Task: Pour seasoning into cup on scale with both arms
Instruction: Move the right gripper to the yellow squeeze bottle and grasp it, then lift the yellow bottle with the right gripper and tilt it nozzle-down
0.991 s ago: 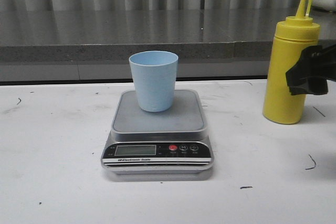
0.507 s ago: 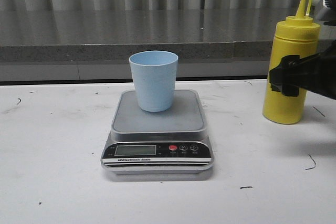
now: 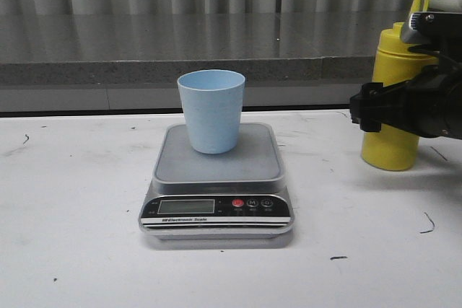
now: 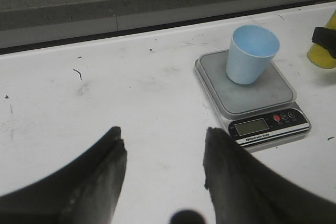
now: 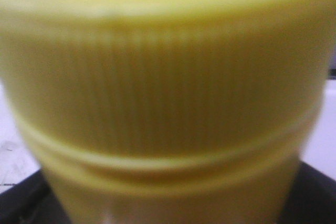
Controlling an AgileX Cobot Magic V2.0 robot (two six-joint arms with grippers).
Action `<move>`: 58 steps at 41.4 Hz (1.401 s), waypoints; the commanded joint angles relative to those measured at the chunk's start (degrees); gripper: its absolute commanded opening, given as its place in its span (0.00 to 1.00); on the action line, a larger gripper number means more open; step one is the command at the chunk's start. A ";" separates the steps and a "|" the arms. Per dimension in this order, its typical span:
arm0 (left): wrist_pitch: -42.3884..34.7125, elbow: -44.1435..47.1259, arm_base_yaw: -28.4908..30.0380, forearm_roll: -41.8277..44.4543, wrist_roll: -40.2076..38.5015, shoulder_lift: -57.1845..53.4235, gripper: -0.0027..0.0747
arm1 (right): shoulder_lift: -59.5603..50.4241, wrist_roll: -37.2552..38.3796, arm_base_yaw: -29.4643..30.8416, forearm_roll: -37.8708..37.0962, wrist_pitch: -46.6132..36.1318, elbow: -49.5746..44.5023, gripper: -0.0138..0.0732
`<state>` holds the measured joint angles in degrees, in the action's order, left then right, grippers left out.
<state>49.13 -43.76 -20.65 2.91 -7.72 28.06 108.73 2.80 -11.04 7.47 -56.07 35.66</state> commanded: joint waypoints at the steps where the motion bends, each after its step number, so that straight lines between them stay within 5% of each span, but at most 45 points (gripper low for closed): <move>1: -4.22 -1.44 0.02 -0.25 -0.35 0.25 0.48 | -1.30 -0.11 0.04 -0.39 -4.71 2.43 0.91; 5: -4.22 -1.44 0.02 -0.25 -0.35 0.25 0.48 | -0.87 -0.11 0.04 -0.31 -3.50 3.27 0.86; 12: -4.22 -1.44 0.02 -0.25 -0.35 0.25 0.48 | -0.88 -0.11 0.04 -0.31 -2.59 3.42 0.60; 21: -4.22 -1.44 0.02 -0.25 -0.35 0.25 0.48 | -5.71 -1.93 0.04 -1.67 5.97 3.42 0.58; 41: -4.22 -1.44 0.02 -0.25 -0.35 0.25 0.48 | -30.08 -8.00 -0.93 -16.52 56.65 16.47 0.58; 50: -4.22 -1.44 0.02 -0.25 -0.35 0.25 0.48 | -29.32 -8.00 -7.82 -28.95 76.73 28.27 0.58; 58: -4.22 -1.44 0.02 -0.25 -0.35 0.25 0.48 | -25.78 -8.00 -15.74 -40.81 86.29 34.56 0.58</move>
<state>49.04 -43.76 -20.65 2.91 -7.72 28.06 83.55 -4.61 -24.33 -26.78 29.78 66.11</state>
